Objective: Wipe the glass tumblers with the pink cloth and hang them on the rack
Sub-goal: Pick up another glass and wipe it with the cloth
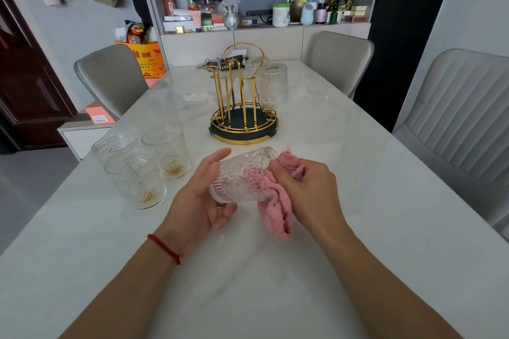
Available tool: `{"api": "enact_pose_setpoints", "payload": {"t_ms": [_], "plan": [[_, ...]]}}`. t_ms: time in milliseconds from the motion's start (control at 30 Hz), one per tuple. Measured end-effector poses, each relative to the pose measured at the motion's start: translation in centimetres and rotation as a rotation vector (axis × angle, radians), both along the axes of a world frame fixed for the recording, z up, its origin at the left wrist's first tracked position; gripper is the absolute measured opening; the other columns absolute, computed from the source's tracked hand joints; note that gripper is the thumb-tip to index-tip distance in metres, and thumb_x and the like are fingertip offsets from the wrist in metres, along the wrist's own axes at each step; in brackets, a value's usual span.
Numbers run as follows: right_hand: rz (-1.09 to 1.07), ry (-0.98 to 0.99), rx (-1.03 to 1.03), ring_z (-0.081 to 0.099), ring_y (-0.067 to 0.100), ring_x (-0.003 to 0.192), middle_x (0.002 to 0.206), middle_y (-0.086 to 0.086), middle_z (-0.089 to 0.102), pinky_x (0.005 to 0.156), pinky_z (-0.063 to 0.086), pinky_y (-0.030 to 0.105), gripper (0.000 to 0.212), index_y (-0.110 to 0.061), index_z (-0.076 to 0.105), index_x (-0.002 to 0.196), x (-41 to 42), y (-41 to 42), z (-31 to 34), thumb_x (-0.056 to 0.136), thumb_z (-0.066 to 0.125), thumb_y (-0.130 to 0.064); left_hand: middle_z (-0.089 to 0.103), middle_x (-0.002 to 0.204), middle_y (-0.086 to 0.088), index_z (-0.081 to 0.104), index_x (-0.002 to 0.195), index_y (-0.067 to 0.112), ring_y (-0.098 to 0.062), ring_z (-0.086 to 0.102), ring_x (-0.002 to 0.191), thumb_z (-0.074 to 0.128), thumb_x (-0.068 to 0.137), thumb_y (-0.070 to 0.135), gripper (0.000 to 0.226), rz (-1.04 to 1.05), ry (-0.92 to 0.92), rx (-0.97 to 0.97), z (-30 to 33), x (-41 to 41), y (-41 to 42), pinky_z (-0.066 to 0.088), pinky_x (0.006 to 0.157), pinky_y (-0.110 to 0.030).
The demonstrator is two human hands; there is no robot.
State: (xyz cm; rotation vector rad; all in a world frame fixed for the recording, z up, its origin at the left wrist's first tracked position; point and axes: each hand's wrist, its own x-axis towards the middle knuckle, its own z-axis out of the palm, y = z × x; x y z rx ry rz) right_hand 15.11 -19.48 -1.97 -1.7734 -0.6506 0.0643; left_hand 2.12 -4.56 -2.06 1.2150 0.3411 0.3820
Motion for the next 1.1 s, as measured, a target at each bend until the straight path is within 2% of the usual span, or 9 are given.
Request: {"api": "enact_pose_setpoints", "payload": {"t_ms": [133, 233, 267, 367, 433, 533, 700, 933, 1100], "plan": [[0.034, -0.016, 0.019, 0.047, 0.009, 0.05, 0.055, 0.005, 0.063, 0.053, 0.044, 0.031, 0.049, -0.003, 0.066, 0.069, -0.2, -0.1, 0.2, 0.096, 0.069, -0.044, 0.054, 0.053, -0.005, 0.069, 0.106, 0.018, -0.014, 0.04, 0.036, 0.024, 0.108, 0.059, 0.061, 0.21, 0.204, 0.29, 0.3, 0.9, -0.8, 0.024, 0.037, -0.016], [0.054, -0.063, -0.006, 0.054, 0.02, 0.052, 0.06, 0.008, 0.067, 0.056, 0.047, 0.033, 0.046, -0.005, 0.07, 0.072, -0.6, 0.0, 0.3, 0.095, 0.068, -0.045, 0.055, 0.049, -0.01, 0.07, 0.078, 0.01, -0.016, 0.038, 0.031, 0.021, 0.105, 0.065, 0.079, 0.175, 0.343, 0.26, 0.5, 0.6, -0.5, 0.023, 0.035, -0.014], [0.042, -0.062, -0.012, 0.053, 0.019, 0.051, 0.059, 0.008, 0.066, 0.054, 0.046, 0.03, 0.047, -0.005, 0.069, 0.07, -0.5, 0.0, 0.3, 0.095, 0.068, -0.045, 0.058, 0.051, -0.011, 0.072, 0.081, 0.01, -0.016, 0.041, 0.032, 0.024, 0.105, 0.065, 0.076, 0.149, 0.339, 0.196, 0.4, 0.5, -0.3, 0.024, 0.036, -0.015], [-0.014, 0.002, 0.0, 0.045, 0.009, 0.048, 0.057, 0.011, 0.062, 0.051, 0.04, 0.025, 0.052, -0.001, 0.065, 0.067, 0.0, -0.1, 0.1, 0.095, 0.069, -0.045, 0.073, 0.088, -0.006, 0.073, 0.126, 0.028, -0.018, 0.058, 0.054, 0.047, 0.102, 0.05, 0.041, 0.085, 0.131, -0.039, 0.2, 0.2, 0.2, 0.039, 0.051, -0.022], [-0.016, 0.037, 0.006, 0.043, 0.01, 0.049, 0.054, 0.012, 0.058, 0.051, 0.039, 0.028, 0.054, 0.001, 0.063, 0.067, 0.2, -0.2, 0.1, 0.095, 0.069, -0.045, 0.069, 0.094, -0.004, 0.065, 0.136, 0.032, -0.019, 0.054, 0.059, 0.047, 0.104, 0.045, 0.039, 0.105, 0.034, 0.047, -0.1, 0.3, 0.3, 0.037, 0.051, -0.022], [0.026, -0.006, 0.01, 0.042, 0.01, 0.048, 0.05, 0.004, 0.056, 0.049, 0.039, 0.03, 0.051, 0.0, 0.063, 0.067, 0.0, -0.2, 0.2, 0.096, 0.069, -0.041, 0.058, 0.076, -0.008, 0.067, 0.129, 0.019, -0.016, 0.041, 0.052, 0.034, 0.105, 0.057, 0.055, 0.178, 0.052, 0.118, 0.0, 1.1, -0.1, 0.023, 0.045, -0.022], [0.023, -0.107, -0.006, 0.044, 0.009, 0.052, 0.06, 0.011, 0.062, 0.054, 0.042, 0.032, 0.042, -0.007, 0.066, 0.07, -0.2, -0.1, 0.2, 0.094, 0.07, -0.041, 0.058, 0.062, -0.017, 0.068, 0.091, 0.008, -0.017, 0.037, 0.047, 0.024, 0.106, 0.064, 0.074, 0.184, 0.331, 0.153, 0.4, 0.7, -0.2, 0.025, 0.041, -0.02], [0.039, -0.143, 0.023, 0.053, 0.012, 0.055, 0.062, 0.003, 0.064, 0.055, 0.046, 0.027, 0.035, -0.014, 0.07, 0.076, -1.0, -0.2, 0.4, 0.096, 0.068, -0.043, 0.051, 0.063, -0.014, 0.063, 0.091, 0.014, -0.016, 0.03, 0.046, 0.028, 0.101, 0.073, 0.07, -0.006, 0.455, 0.047, 0.8, -0.1, 1.0, 0.021, 0.036, -0.016], [0.012, -0.069, 0.062, 0.053, 0.01, 0.056, 0.061, -0.002, 0.063, 0.055, 0.047, 0.025, 0.032, -0.016, 0.068, 0.073, -1.0, -0.1, 0.5, 0.094, 0.07, -0.04, 0.048, 0.071, -0.013, 0.068, 0.1, 0.017, -0.02, 0.04, 0.052, 0.045, 0.095, 0.063, 0.051, -0.132, 0.227, -0.114, 1.2, -0.5, 1.3, 0.032, 0.044, -0.023]]}}
